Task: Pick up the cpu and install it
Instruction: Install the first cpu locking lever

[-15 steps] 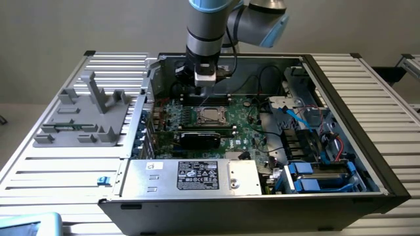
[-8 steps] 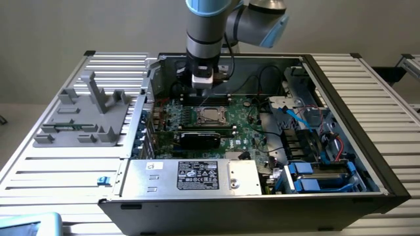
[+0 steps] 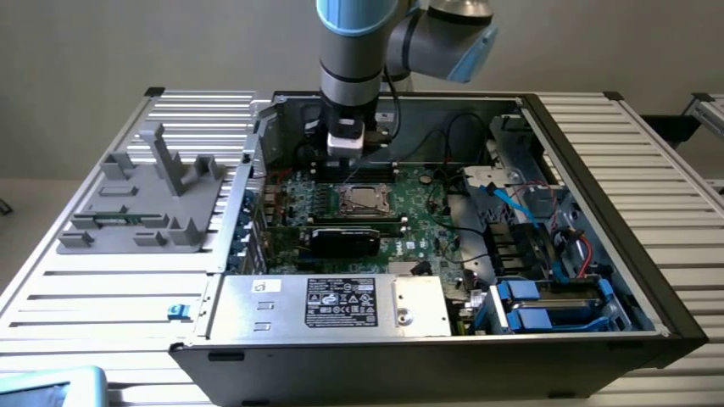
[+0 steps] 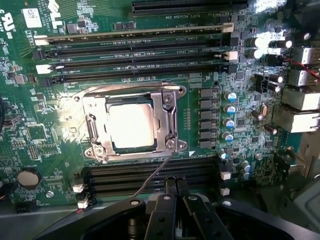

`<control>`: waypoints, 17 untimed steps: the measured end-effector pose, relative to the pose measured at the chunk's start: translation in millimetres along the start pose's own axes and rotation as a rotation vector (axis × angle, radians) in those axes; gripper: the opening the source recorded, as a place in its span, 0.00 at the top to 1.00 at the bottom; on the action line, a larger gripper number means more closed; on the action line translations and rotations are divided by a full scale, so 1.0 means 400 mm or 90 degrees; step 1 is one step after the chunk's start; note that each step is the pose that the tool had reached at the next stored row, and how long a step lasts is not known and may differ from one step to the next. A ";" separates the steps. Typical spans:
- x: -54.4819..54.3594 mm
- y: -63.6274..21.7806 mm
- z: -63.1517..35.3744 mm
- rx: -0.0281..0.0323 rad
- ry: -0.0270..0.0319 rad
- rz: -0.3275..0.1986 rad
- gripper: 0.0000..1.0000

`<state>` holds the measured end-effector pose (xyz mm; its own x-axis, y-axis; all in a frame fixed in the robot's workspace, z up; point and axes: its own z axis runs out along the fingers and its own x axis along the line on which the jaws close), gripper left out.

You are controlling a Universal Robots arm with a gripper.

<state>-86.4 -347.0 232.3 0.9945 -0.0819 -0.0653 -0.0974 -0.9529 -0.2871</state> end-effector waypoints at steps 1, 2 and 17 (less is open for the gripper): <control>-0.002 0.000 0.001 0.0013 0.0021 -0.001 0.88; -0.004 0.001 0.001 0.0038 0.0060 -0.002 0.88; -0.024 0.013 0.037 0.0206 0.0334 0.016 0.88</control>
<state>-96.9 -346.9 217.4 0.9922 -0.1224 -0.0231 -0.1234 -0.9404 -0.3168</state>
